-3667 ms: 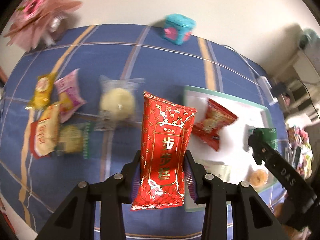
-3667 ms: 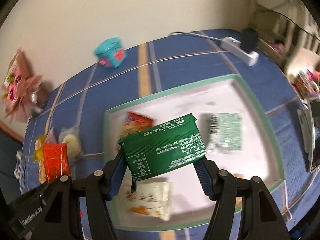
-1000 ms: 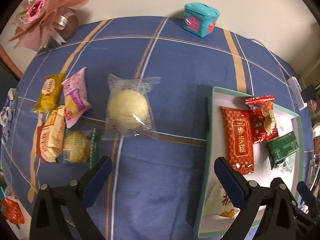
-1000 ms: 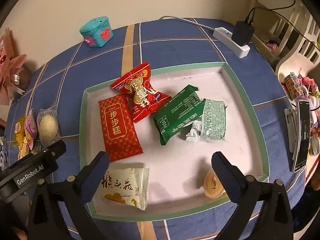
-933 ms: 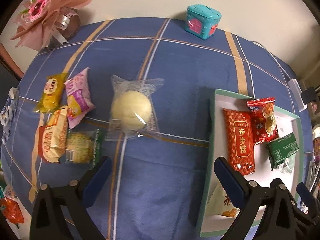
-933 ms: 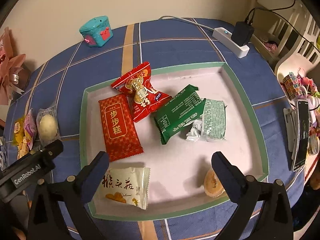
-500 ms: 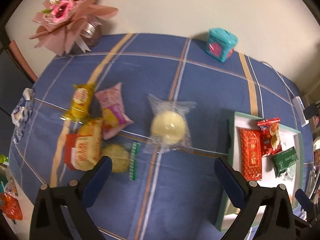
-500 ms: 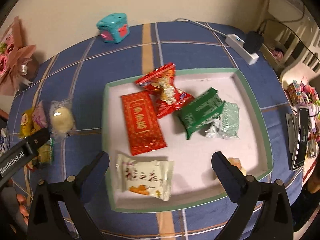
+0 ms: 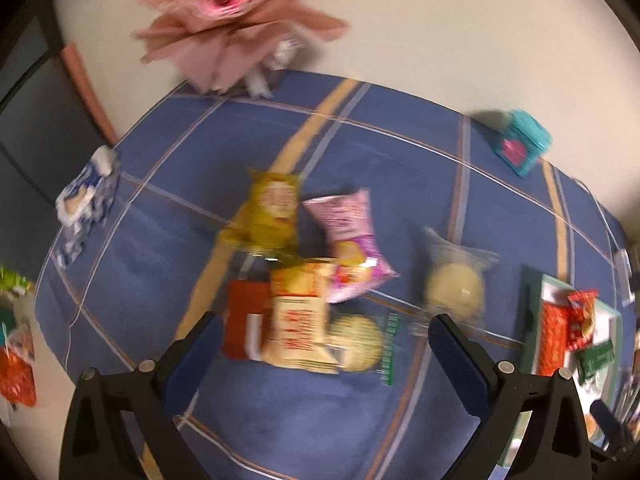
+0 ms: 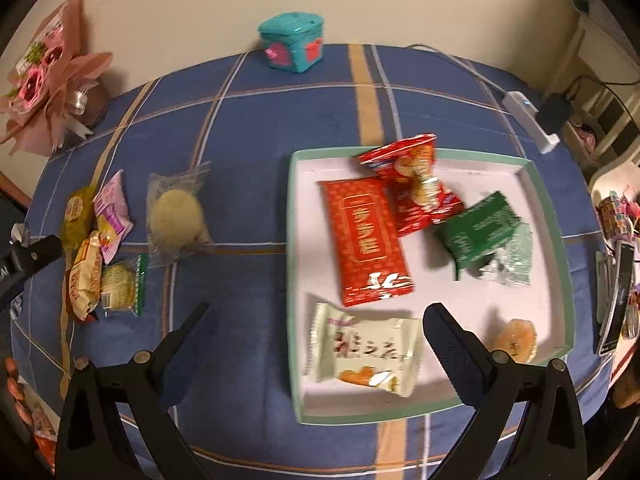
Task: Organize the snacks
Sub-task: 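Move both tools back to the snack pile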
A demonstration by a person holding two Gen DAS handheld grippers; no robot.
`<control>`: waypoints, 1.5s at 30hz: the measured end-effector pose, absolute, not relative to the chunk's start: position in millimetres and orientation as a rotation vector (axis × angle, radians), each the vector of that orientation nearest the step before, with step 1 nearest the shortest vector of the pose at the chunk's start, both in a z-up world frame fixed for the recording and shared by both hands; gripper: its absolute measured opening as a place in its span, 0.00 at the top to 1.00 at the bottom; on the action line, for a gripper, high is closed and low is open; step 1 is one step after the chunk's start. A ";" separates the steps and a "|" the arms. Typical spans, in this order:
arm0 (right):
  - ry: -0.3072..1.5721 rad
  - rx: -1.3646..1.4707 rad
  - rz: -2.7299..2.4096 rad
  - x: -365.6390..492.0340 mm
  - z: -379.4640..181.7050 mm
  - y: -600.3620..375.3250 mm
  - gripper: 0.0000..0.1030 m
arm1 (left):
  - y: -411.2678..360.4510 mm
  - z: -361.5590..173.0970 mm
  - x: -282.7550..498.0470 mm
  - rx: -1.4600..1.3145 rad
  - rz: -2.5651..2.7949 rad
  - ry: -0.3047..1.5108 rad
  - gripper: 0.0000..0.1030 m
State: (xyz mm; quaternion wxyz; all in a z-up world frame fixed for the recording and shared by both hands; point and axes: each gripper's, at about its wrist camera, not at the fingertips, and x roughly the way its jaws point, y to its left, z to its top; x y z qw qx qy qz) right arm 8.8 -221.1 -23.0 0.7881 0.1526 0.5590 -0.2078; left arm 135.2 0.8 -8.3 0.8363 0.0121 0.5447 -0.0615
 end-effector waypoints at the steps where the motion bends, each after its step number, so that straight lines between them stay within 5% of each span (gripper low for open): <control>1: 1.212 0.327 -0.443 11.4 -25.5 -217.7 0.01 | 7.9 -9.3 137.9 0.012 -0.119 1.155 0.00; 11: 1.237 0.301 -0.377 36.7 -39.6 -179.8 0.01 | 69.9 -27.9 157.6 -0.102 -0.021 1.202 0.00; 45: 1.258 0.257 -0.174 111.0 -96.5 -87.0 0.01 | 98.8 -119.6 189.9 -0.197 -0.017 1.426 0.00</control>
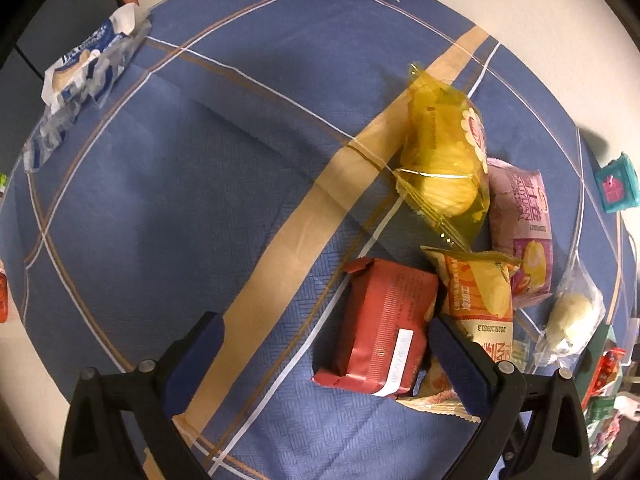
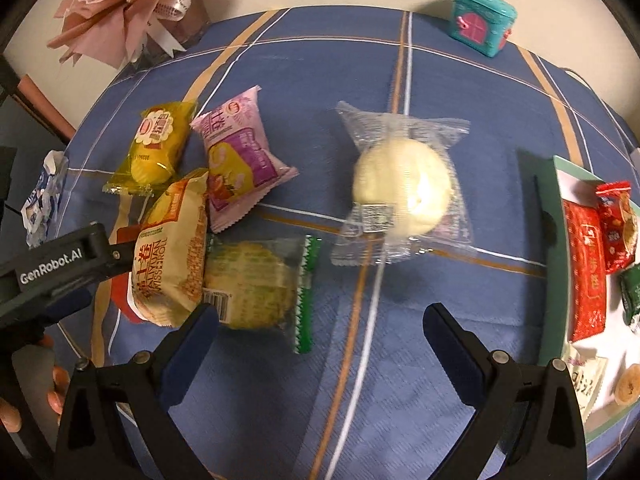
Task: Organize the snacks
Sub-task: 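Move both tools back to the snack pile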
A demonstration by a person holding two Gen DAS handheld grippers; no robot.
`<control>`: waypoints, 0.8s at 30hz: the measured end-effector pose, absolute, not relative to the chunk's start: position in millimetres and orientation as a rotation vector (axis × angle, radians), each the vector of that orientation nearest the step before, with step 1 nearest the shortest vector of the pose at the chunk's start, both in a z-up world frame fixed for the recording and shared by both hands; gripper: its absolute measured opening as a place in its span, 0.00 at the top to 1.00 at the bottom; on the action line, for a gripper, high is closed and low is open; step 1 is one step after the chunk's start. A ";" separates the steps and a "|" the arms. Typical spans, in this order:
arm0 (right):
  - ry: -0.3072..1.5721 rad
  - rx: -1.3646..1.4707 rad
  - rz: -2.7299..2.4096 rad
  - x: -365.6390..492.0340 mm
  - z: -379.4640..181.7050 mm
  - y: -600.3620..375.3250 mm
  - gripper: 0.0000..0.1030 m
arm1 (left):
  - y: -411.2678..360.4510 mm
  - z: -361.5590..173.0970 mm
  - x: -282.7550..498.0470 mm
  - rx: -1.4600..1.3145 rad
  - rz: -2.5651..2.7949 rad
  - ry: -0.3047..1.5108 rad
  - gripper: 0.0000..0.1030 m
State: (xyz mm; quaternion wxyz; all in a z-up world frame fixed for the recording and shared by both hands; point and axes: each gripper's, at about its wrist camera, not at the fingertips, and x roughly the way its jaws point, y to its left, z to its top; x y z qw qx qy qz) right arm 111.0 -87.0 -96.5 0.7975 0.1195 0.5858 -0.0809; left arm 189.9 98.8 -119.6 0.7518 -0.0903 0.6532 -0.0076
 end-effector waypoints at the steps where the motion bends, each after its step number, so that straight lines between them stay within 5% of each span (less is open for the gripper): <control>1: 1.255 0.257 -0.173 112.9 -97.7 -86.0 0.01 | 99.3 -119.7 190.5 -0.196 -0.013 1.423 0.00; 24: 1.235 0.229 -0.160 147.6 -116.9 -59.6 0.01 | 135.8 -122.8 198.3 -0.246 0.045 1.414 0.00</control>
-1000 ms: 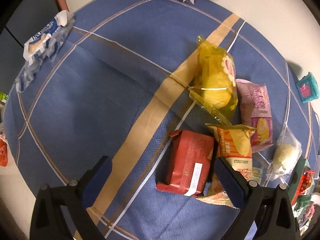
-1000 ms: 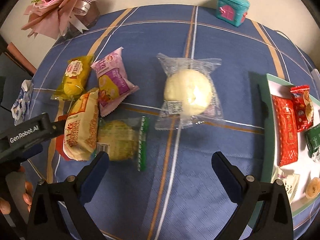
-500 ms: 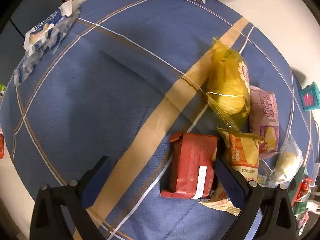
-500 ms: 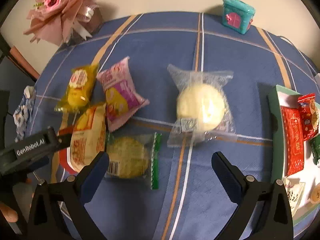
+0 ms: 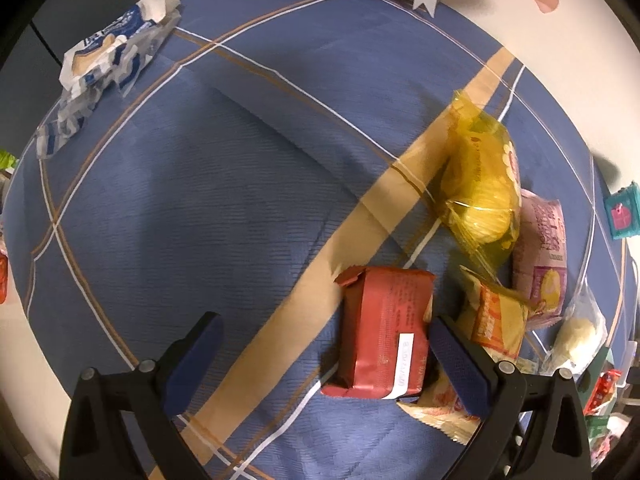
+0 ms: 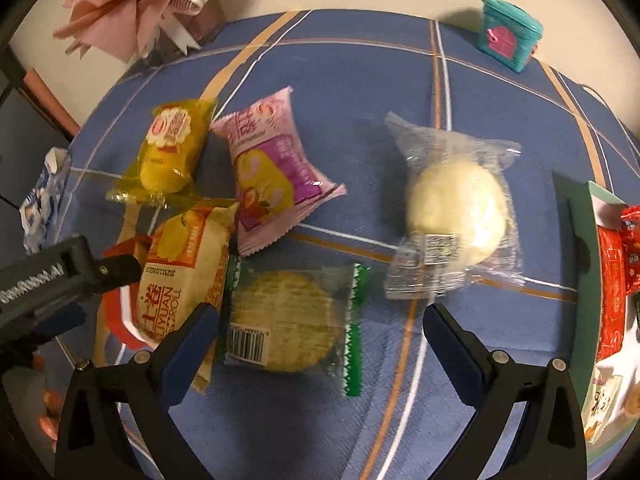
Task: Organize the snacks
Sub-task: 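Grasp the clear-wrapped round biscuit with the right tool while the left tool grasps the red box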
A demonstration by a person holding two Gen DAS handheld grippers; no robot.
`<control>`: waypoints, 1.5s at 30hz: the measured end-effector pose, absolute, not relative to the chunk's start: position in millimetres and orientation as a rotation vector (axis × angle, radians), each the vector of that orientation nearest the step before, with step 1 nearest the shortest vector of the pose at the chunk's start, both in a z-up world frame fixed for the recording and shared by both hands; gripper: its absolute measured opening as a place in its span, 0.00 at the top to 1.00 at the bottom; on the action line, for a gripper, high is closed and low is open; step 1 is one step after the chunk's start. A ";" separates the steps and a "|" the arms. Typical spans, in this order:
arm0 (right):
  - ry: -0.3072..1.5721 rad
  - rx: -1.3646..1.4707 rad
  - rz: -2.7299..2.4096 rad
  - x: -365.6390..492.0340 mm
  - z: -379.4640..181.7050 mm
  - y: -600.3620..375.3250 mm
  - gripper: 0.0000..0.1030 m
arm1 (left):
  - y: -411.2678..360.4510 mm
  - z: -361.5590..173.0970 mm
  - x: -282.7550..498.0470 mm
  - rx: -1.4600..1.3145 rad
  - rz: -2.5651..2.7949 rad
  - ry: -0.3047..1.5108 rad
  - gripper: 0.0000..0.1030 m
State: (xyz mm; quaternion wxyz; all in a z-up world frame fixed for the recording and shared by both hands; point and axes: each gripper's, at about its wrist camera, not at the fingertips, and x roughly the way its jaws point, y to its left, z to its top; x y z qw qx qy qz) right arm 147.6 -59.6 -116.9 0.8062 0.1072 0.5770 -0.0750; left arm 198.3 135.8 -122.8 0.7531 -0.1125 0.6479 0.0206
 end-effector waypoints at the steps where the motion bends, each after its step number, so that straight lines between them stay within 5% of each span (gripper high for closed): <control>1: 1.241 0.231 -0.162 147.6 -119.3 -59.6 0.01 | 138.9 -122.7 199.7 -0.247 0.047 1.414 0.00; 26: 1.229 0.131 -0.204 137.8 -135.4 -45.8 0.00 | 136.2 -137.9 203.4 -0.187 0.029 1.416 0.00; 30: 1.218 0.140 -0.208 132.1 -127.6 -52.4 0.03 | 124.8 -134.0 201.6 -0.149 0.007 1.402 0.20; 37: 1.191 0.133 -0.201 126.4 -115.1 -56.4 0.32 | 117.4 -131.0 200.5 -0.154 -0.041 1.396 0.54; 40: 1.184 0.149 -0.205 123.4 -112.2 -62.2 0.42 | 117.1 -124.7 198.6 -0.141 -0.049 1.388 0.59; 45: 1.180 0.190 -0.192 118.6 -107.8 -71.6 0.44 | 107.0 -111.7 194.7 -0.158 -0.065 1.370 0.59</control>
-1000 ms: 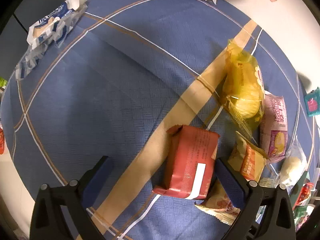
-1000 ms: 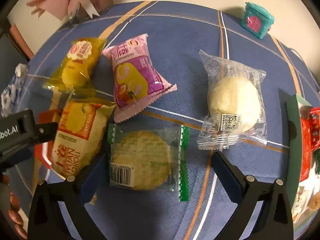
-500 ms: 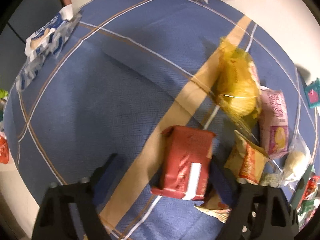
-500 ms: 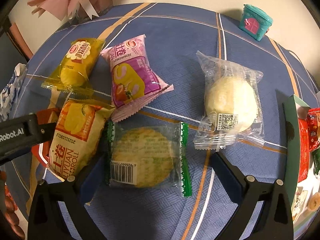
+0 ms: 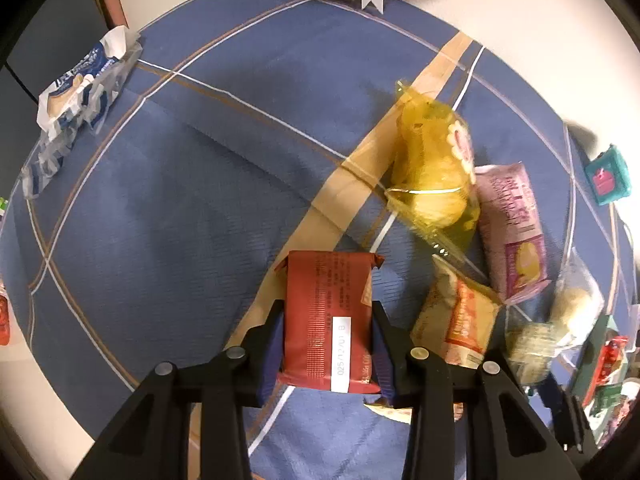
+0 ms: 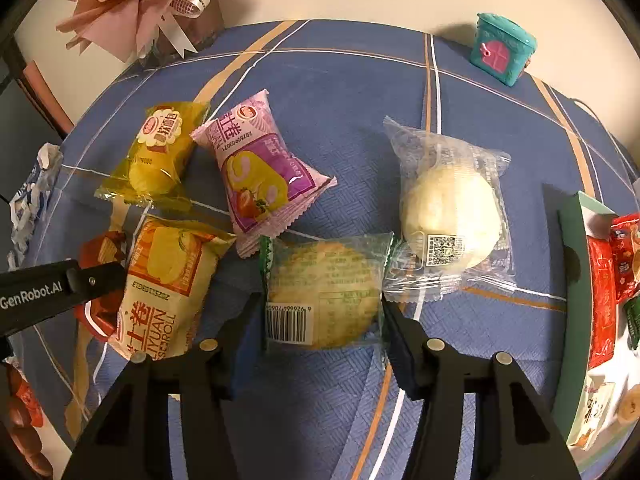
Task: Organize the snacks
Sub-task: 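Grasp the clear-wrapped round biscuit with the right tool while the left tool grasps the red box, then carry the biscuit and red box into the white tray and release them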
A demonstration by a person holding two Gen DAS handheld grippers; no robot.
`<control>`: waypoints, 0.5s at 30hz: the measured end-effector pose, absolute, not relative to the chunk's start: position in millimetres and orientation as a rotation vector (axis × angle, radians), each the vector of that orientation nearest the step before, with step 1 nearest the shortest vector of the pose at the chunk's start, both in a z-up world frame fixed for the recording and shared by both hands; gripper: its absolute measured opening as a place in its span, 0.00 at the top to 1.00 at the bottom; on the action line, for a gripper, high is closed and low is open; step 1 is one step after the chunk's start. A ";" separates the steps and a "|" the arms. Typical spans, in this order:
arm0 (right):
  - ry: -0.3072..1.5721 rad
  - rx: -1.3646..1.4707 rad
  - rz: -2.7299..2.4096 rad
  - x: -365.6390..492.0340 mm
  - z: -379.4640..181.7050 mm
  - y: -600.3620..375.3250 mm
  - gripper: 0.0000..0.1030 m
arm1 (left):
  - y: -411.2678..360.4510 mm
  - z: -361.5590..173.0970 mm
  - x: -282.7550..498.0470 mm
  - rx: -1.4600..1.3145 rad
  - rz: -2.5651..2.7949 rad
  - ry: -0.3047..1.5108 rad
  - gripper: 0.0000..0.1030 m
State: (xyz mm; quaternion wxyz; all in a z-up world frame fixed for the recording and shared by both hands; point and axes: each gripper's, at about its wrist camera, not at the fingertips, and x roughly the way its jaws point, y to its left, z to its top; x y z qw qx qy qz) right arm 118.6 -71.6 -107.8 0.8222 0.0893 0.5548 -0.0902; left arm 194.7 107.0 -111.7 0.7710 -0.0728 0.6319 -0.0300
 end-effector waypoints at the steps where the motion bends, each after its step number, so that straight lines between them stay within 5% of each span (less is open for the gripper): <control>1: 1.177 0.198 -0.191 118.9 -107.2 -71.4 0.45 | 105.2 -108.8 194.1 -0.157 -0.066 1.362 0.59; 15: 1.052 0.254 -0.183 105.4 -53.0 -82.1 0.45 | 108.5 -52.7 182.9 -0.184 -0.086 1.228 0.59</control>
